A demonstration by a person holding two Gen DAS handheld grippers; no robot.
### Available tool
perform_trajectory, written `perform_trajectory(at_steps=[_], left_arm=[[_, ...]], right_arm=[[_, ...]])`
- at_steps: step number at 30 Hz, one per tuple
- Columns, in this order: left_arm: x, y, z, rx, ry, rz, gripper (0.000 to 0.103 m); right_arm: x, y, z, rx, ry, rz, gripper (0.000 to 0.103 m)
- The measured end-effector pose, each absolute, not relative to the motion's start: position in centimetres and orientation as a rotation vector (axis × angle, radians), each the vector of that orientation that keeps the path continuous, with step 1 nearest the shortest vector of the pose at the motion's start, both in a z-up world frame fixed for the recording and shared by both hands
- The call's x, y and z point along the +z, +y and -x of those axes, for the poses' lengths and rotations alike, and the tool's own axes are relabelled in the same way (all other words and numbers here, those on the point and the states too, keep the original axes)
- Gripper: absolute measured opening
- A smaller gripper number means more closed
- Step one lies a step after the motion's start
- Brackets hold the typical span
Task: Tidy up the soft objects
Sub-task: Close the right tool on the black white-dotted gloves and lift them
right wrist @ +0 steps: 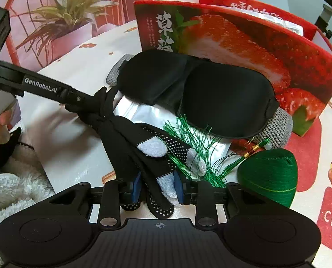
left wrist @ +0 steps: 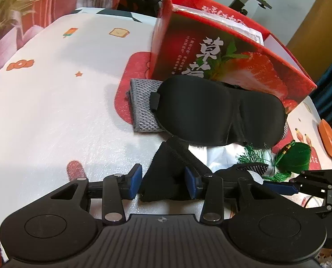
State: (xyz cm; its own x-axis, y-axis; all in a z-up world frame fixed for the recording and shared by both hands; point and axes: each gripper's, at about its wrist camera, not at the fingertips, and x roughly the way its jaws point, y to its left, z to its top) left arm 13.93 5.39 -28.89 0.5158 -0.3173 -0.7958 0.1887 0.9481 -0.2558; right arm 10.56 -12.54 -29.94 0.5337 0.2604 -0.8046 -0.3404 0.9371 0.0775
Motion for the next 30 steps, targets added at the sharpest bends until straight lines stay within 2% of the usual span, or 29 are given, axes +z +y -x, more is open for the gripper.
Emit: perform_trajectory(at_steps=[10, 11, 13, 14, 17, 19, 22, 30], left_arm=[[-29.8, 5.5, -14.0, -0.308, 0.989, 0.178, 0.046], [-29.8, 5.5, -13.9, -0.305, 0.987, 0.179, 0.041], [-29.8, 5.3, -13.7, -0.279, 0.990, 0.153, 0.020], [-29.8, 5.3, -13.8, -0.270, 0.997, 0.143, 0.016], [-29.6, 6.1, -13.9, -0.273, 0.998, 0.184, 0.011], [-29.0, 6.3, -13.9, -0.273, 0.984, 0.180, 0.010], [-27.4, 6.4, -13.5, -0.270, 0.939, 0.161, 0.010], [-22.8, 7.5, -13.7, -0.281, 0.798, 0.205, 0.010]], right_arm=[[-30.1, -12.6, -10.4, 0.356, 0.934, 0.070, 0.027], [-30.1, -12.6, -10.4, 0.355, 0.934, 0.069, 0.027], [-30.1, -12.7, -10.4, 0.355, 0.933, 0.064, 0.027], [-30.1, -12.7, -10.4, 0.355, 0.933, 0.061, 0.027], [-30.1, -12.8, -10.3, 0.353, 0.932, 0.058, 0.024], [-29.9, -13.0, -10.3, 0.357, 0.930, 0.048, 0.014], [-29.3, -13.0, -10.2, 0.376, 0.913, 0.030, 0.009], [-26.1, -13.3, -11.2, 0.436, 0.819, -0.034, 0.007]])
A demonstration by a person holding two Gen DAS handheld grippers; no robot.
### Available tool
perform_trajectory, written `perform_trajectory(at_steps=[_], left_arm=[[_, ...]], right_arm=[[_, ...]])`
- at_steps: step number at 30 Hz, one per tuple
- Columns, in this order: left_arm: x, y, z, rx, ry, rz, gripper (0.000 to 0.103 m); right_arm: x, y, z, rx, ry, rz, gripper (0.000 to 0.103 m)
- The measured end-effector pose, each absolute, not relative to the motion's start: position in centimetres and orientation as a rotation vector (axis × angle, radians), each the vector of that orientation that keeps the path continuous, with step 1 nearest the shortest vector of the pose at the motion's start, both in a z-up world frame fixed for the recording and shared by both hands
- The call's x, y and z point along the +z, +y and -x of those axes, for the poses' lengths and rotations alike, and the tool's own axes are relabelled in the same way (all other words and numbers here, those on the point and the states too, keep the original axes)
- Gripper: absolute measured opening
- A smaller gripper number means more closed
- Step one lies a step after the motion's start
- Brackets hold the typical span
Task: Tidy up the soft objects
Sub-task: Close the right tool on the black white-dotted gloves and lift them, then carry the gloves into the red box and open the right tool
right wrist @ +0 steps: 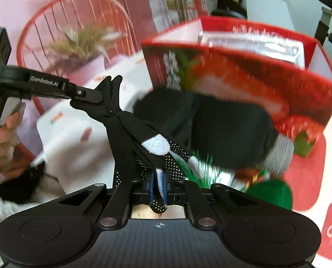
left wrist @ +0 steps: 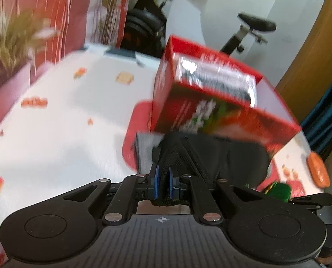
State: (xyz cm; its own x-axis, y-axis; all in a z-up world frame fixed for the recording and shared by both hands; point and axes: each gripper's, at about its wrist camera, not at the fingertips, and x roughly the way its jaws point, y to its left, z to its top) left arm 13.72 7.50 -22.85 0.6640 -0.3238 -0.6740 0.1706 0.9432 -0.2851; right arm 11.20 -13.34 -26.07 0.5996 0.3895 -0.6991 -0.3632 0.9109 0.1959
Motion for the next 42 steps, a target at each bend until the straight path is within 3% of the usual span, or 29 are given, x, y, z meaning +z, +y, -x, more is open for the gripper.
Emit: perform_trajectory(at_steps=[12, 20, 32, 42], left_arm=[[-13.9, 6.1, -14.8, -0.320, 0.546, 0.177, 0.010], [-11.6, 2.6, -18.4, -0.356, 0.471, 0.186, 0.010], [-16.4, -2.0, -26.3, -0.439, 0.646, 0.149, 0.010], [-20.0, -2.0, -28.5, -0.392, 0.783, 0.058, 0.011]], right_arm=[[-17.6, -16.4, -15.7, 0.423, 0.558, -0.130, 0.007], [-13.6, -19.0, -19.3, 0.311, 0.443, -0.055, 0.007], [-17.0, -22.5, -24.5, 0.166, 0.539, 0.021, 0.006], [-21.4, -21.8, -27.0, 0.186, 0.667, 0.014, 0.007]])
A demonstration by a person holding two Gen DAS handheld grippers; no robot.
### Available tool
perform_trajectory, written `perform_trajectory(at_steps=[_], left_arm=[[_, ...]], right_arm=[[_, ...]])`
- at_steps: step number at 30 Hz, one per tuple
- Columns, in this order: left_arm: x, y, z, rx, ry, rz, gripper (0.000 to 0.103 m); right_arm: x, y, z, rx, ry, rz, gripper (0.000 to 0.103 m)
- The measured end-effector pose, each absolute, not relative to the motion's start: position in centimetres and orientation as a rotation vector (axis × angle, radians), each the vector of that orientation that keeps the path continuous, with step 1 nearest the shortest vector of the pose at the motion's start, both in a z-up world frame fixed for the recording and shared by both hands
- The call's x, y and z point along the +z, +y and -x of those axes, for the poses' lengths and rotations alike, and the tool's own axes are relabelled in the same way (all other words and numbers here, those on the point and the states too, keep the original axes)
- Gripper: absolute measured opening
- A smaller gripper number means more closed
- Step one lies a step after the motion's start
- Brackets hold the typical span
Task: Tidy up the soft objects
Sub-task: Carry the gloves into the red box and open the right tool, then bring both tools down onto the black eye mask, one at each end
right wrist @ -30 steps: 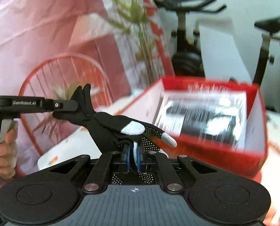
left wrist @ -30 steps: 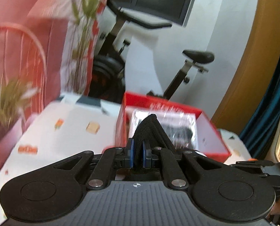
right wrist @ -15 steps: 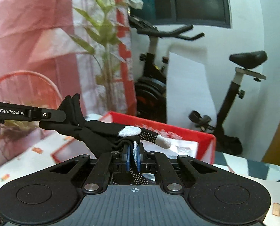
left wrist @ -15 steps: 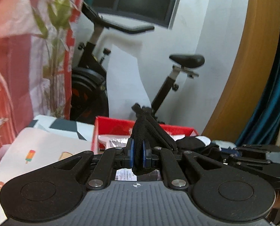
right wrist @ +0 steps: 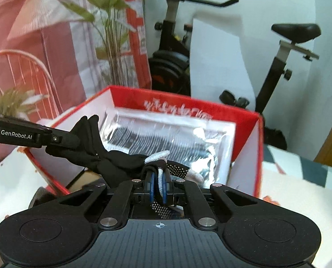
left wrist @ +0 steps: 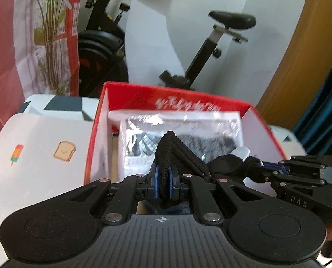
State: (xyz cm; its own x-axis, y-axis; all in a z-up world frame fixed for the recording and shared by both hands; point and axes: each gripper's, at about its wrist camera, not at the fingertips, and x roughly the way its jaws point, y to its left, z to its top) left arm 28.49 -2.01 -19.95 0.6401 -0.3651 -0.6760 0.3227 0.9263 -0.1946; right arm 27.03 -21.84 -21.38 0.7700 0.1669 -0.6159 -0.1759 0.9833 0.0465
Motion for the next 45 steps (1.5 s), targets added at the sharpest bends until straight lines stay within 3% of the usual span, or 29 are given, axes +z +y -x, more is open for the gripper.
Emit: perform_trajectory(at_steps=[6, 7, 9, 10, 22, 27, 34, 45], left_arm=[[-19.9, -2.0, -28.4, -0.353, 0.788, -0.046, 0.015], [-19.8, -2.0, -28.4, -0.344, 0.788, -0.054, 0.019], [-19.5, -1.9, -28.3, -0.349, 0.779, -0.051, 0.041], [-19.4, -1.8, -28.2, -0.356, 0.772, -0.047, 0.043], [-18.2, -1.5, -25.8, -0.324, 0.669, -0.063, 0.044], [-17.7, -0.1, -23.6, -0.303, 0.613, -0.024, 0.044], [-17.9, 2.1, -20.4, -0.280, 0.571, 0.084, 0.044], [-22.0, 2.8, -17.7, -0.256, 0.687, 0.094, 0.044]], right_arm=[[-22.7, -20.6, -28.0, 0.212, 0.704, 0.008, 0.007], [-22.8, -20.5, -28.0, 0.217, 0.708, 0.008, 0.006], [-23.1, -20.3, -28.1, 0.223, 0.708, -0.011, 0.006], [-23.1, -20.3, -28.1, 0.225, 0.712, -0.025, 0.006], [-22.4, -20.4, -27.3, 0.192, 0.705, -0.042, 0.011], [-21.3, -21.3, -24.9, 0.151, 0.652, -0.086, 0.018], [-20.1, -22.0, -19.8, 0.127, 0.561, -0.128, 0.018], [-22.8, -21.6, -15.1, 0.139, 0.615, -0.160, 0.018]])
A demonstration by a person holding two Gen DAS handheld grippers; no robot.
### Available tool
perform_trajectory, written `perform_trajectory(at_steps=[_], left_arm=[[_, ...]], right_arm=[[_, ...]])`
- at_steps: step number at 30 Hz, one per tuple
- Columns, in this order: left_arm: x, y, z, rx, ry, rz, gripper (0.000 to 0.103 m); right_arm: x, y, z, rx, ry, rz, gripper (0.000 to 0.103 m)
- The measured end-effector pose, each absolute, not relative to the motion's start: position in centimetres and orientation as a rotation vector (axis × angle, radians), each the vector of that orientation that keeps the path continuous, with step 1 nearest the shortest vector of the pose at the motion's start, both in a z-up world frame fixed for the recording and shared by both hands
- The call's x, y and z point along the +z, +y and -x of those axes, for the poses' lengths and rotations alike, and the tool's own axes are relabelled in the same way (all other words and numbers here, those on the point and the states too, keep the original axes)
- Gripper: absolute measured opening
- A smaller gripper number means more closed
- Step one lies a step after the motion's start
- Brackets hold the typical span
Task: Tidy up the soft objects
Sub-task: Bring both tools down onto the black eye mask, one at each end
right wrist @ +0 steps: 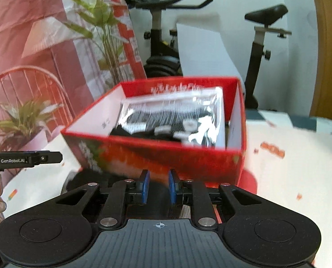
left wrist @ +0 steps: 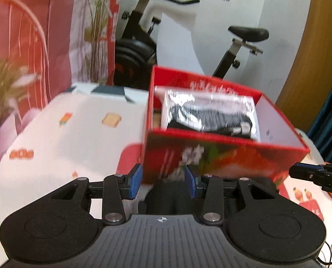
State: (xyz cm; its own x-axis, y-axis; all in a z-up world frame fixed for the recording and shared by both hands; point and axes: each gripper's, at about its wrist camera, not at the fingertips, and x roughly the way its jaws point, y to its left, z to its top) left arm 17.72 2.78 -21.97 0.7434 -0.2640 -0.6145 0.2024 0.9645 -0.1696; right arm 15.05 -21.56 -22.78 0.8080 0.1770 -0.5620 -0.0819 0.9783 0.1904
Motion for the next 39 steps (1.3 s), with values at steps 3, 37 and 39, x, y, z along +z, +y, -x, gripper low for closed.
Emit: perform_trajectory(at_steps=[3, 37, 39], left_arm=[[-23.0, 2.6, -17.4, -0.252, 0.713, 0.087, 0.044], [-28.2, 1.6, -17.3, -0.264, 0.780, 0.086, 0.055], [-28.3, 1.6, -17.4, -0.265, 0.782, 0.092, 0.056]], right_arm=[[-24.3, -20.9, -14.9, 0.132, 0.662, -0.158, 0.019], [-27.4, -19.0, -16.9, 0.148, 0.736, -0.154, 0.036], [-27.5, -18.8, -17.0, 0.140, 0.739, -0.126, 0.032]])
